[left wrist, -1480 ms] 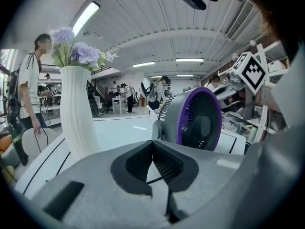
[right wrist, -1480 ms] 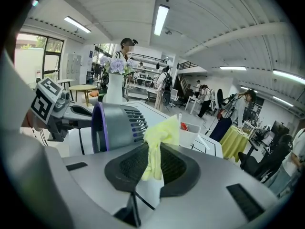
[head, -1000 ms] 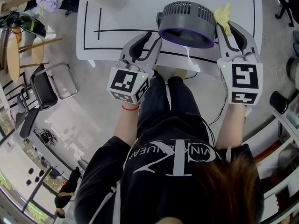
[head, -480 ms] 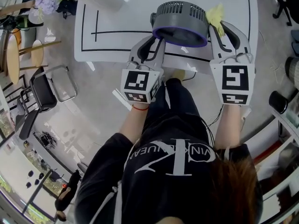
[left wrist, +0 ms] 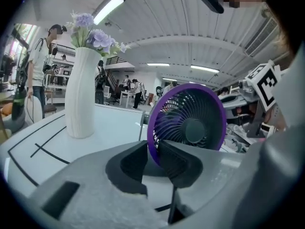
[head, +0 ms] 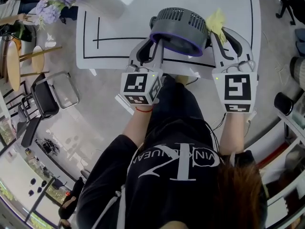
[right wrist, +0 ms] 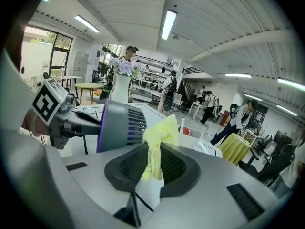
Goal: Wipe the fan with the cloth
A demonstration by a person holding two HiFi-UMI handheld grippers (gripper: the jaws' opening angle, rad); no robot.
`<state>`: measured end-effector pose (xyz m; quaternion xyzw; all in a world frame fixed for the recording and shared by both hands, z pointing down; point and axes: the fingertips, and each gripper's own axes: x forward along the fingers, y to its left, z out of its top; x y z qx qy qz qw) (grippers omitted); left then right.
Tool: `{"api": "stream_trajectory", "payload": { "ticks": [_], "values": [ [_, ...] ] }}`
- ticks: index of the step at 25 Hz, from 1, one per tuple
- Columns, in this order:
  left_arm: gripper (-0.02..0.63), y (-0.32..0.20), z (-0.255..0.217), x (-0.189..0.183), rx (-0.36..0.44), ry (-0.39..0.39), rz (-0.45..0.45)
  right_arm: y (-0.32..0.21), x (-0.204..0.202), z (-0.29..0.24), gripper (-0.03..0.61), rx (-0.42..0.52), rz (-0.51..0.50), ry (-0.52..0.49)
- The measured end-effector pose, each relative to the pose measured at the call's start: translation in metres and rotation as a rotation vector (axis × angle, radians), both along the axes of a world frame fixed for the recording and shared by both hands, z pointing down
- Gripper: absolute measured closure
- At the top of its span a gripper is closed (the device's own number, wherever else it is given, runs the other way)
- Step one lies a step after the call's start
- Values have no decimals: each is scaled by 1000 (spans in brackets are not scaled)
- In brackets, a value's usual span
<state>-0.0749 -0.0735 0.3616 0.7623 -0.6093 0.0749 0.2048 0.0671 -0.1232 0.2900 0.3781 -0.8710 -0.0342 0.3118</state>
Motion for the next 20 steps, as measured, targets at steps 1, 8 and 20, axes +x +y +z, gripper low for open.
{"api": "stream_trajectory", "payload": {
  "ticks": [1, 8, 20],
  "values": [
    [531, -2, 0, -6, 1, -4, -5, 0, -1, 1, 513, -4, -1, 2],
    [531, -24, -1, -38, 7, -60, 54, 3, -23, 12, 512, -39, -27, 26],
    [525, -37, -1, -39, 23, -85, 200, 16, -45, 19, 512, -70, -84, 65]
  ]
}}
